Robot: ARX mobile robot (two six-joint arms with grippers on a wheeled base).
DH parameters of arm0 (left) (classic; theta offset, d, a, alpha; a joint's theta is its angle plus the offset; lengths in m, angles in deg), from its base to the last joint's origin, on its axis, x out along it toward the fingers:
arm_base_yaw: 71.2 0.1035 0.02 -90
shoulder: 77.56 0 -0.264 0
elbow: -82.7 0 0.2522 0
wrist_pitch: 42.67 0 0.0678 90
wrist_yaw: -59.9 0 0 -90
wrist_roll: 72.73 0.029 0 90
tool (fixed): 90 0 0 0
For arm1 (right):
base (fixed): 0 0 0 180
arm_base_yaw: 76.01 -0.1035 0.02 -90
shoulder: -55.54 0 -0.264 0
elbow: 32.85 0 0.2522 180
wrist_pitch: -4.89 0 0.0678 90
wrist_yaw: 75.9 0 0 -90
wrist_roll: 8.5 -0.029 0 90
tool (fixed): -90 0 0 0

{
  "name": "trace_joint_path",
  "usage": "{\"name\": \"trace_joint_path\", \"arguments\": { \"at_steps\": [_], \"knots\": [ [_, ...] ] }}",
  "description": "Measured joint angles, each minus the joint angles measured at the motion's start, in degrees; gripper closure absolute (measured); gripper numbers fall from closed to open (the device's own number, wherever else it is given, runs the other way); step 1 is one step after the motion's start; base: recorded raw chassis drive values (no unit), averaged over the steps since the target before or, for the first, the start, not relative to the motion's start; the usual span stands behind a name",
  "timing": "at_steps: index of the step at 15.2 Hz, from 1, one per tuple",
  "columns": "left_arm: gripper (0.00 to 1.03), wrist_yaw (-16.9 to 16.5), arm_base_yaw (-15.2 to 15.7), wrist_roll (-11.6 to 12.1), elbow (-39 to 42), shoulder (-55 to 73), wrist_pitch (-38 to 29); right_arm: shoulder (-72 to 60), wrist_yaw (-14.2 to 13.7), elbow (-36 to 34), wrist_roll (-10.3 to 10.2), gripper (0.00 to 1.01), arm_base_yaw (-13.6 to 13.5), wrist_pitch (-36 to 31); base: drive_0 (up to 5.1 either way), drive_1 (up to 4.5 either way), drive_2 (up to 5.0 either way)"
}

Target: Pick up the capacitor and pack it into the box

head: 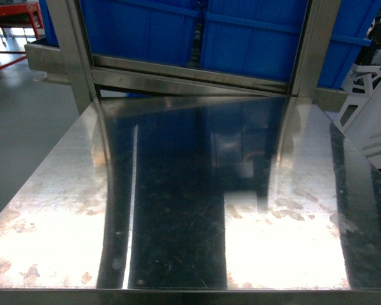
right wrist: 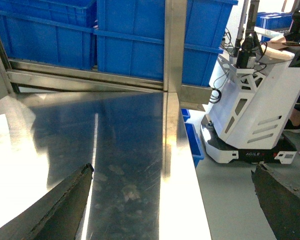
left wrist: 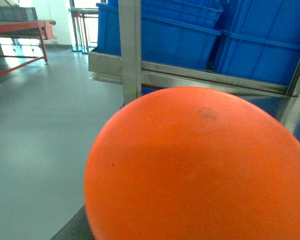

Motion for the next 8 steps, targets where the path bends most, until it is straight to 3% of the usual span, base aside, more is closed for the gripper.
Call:
{"name": "trace_joint_path", "arguments": {
  "at_steps": [8],
  "knots": [
    [0.59,0.0,0.0,0.0,0.0,0.0,0.0,0.0,0.0,0.0,0.0,0.03,0.0,0.0,0.0,0.00,0.0]
  ]
}}
